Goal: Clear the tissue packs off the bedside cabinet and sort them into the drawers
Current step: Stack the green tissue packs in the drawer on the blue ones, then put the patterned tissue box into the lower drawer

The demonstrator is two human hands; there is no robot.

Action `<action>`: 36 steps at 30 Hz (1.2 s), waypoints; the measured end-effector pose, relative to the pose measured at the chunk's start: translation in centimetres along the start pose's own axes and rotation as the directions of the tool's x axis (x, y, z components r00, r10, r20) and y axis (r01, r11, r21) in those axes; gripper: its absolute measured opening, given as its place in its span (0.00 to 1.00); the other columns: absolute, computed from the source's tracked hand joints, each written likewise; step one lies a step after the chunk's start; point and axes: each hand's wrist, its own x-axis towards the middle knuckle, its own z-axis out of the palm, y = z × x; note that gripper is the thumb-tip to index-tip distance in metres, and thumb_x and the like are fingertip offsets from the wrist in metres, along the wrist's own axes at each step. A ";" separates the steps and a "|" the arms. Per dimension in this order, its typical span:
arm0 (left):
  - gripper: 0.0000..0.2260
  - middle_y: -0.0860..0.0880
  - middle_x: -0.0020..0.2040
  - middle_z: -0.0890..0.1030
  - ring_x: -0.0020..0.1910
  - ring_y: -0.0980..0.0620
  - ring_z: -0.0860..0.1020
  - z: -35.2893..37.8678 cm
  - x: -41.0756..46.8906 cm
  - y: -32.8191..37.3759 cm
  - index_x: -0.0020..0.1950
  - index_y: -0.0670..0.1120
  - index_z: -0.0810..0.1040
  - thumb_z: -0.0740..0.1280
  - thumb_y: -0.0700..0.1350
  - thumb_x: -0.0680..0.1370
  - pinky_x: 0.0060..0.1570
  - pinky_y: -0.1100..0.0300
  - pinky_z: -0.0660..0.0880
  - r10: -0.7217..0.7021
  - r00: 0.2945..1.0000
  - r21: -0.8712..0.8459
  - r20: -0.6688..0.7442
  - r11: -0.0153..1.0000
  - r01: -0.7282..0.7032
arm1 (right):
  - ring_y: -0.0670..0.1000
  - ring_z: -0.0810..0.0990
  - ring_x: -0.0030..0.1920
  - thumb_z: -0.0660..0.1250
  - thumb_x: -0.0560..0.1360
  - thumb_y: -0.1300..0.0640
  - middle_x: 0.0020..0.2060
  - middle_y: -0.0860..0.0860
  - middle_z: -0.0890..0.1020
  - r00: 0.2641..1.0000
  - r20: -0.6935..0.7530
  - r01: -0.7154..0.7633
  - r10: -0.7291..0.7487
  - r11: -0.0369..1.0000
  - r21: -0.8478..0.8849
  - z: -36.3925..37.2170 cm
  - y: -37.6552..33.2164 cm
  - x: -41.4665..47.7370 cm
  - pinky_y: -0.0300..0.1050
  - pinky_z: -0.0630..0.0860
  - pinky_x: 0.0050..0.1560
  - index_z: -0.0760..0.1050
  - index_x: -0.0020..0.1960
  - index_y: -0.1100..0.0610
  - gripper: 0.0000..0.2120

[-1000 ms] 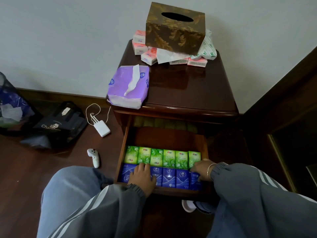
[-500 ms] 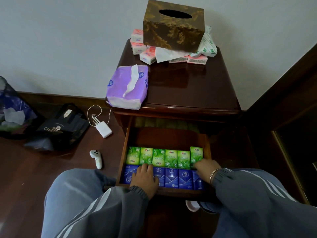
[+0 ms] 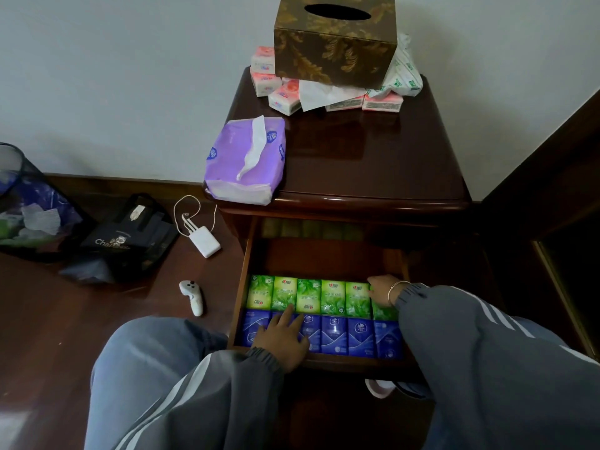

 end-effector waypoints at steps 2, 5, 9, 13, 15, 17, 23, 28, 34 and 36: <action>0.27 0.52 0.80 0.43 0.78 0.46 0.49 0.0 0.0 0.1 0.79 0.53 0.50 0.51 0.58 0.81 0.74 0.40 0.52 -0.003 1.000 -0.006 0.017 1.000 0.003 | 0.57 0.74 0.63 0.55 0.79 0.62 0.66 0.58 0.73 1.000 0.010 0.019 -0.018 1.000 -0.010 0.2 0.3 -0.1 0.44 0.72 0.58 0.65 0.69 0.60 0.18; 0.28 0.52 0.80 0.42 0.78 0.46 0.49 -0.1 0.0 0.1 0.79 0.54 0.50 0.52 0.57 0.80 0.74 0.40 0.52 -0.011 1.000 -0.009 0.023 1.000 0.011 | 0.57 0.73 0.65 0.54 0.78 0.66 0.68 0.58 0.71 1.000 0.018 0.020 -0.020 1.000 0.016 0.5 0.2 -0.4 0.43 0.72 0.57 0.60 0.73 0.58 0.23; 0.28 0.52 0.80 0.46 0.77 0.46 0.52 -0.4 -0.2 0.1 0.78 0.53 0.53 0.54 0.57 0.80 0.73 0.41 0.56 -0.011 1.000 -0.032 -0.021 0.999 0.010 | 0.56 0.62 0.73 0.54 0.79 0.66 0.75 0.57 0.60 0.995 -0.080 0.058 -0.050 0.994 0.088 0.5 -0.2 -2.0 0.44 0.62 0.70 0.54 0.76 0.59 0.26; 0.28 0.51 0.79 0.51 0.75 0.46 0.60 -2.1 -1.0 0.5 0.77 0.50 0.57 0.59 0.55 0.79 0.69 0.45 0.65 0.048 0.983 -0.100 -0.178 0.993 -0.066 | 0.53 0.58 0.75 0.55 0.80 0.61 0.76 0.54 0.59 0.965 -0.189 0.205 -0.180 0.971 0.125 -0.9 -0.3 -5.6 0.43 0.56 0.73 0.59 0.75 0.57 0.23; 0.26 0.50 0.78 0.57 0.73 0.47 0.64 -4.2 -1.7 1.0 0.75 0.48 0.62 0.61 0.52 0.79 0.69 0.50 0.65 0.086 0.940 -0.152 -0.330 0.978 -0.143 | 0.51 0.66 0.71 0.58 0.79 0.57 0.71 0.52 0.67 0.914 -0.310 0.317 -0.262 0.938 0.143 -2.3 -0.4 -8.1 0.43 0.63 0.71 0.66 0.71 0.55 0.20; 0.22 0.48 0.74 0.65 0.70 0.49 0.68 -7.2 -2.9 1.6 0.72 0.46 0.68 0.63 0.48 0.78 0.69 0.55 0.65 0.159 0.852 -0.164 -0.499 0.948 -0.273 | 0.50 0.74 0.64 0.60 0.78 0.57 0.64 0.50 0.76 0.803 -0.498 0.439 -0.327 0.890 0.123 -4.3 -0.3 -10.9 0.42 0.69 0.65 0.72 0.65 0.53 0.16; 0.13 0.46 0.58 0.77 0.58 0.50 0.76 -17.7 -7.3 2.8 0.59 0.42 0.77 0.64 0.41 0.75 0.62 0.59 0.70 0.304 0.467 0.021 -0.830 0.855 -0.519 | 0.55 0.78 0.55 0.67 0.73 0.61 0.52 0.54 0.82 0.361 -0.910 0.489 -0.205 0.872 -0.003 -12.4 1.8 -14.5 0.48 0.73 0.58 0.78 0.56 0.58 0.12; 0.13 0.44 0.58 0.77 0.58 0.46 0.76 -25.5 -7.2 2.6 0.59 0.40 0.77 0.65 0.38 0.75 0.60 0.60 0.67 0.316 0.365 0.153 -0.876 0.899 -0.411 | 0.58 0.60 0.74 0.62 0.76 0.45 0.72 0.55 0.66 0.590 -0.807 0.192 0.028 0.966 0.174 -19.0 3.1 -9.5 0.56 0.60 0.72 0.64 0.71 0.56 0.28; 0.18 0.44 0.64 0.74 0.59 0.42 0.74 -32.4 -2.5 3.0 0.64 0.43 0.74 0.65 0.41 0.74 0.57 0.49 0.71 0.391 0.373 0.321 -0.841 0.917 -0.239 | 0.53 0.50 0.77 0.45 0.74 0.32 0.77 0.48 0.53 0.735 -0.662 -0.014 0.148 0.979 0.204 -19.3 2.8 -4.4 0.59 0.52 0.74 0.52 0.76 0.46 0.34; 0.20 0.46 0.67 0.73 0.63 0.43 0.72 -34.6 -0.3 3.5 0.67 0.45 0.72 0.65 0.43 0.74 0.60 0.49 0.68 0.406 0.386 0.360 -0.828 0.914 -0.189 | 0.52 0.51 0.76 0.44 0.73 0.31 0.77 0.47 0.54 0.710 -0.688 -0.019 0.154 0.980 0.200 -19.0 3.0 -3.8 0.59 0.53 0.73 0.52 0.76 0.45 0.35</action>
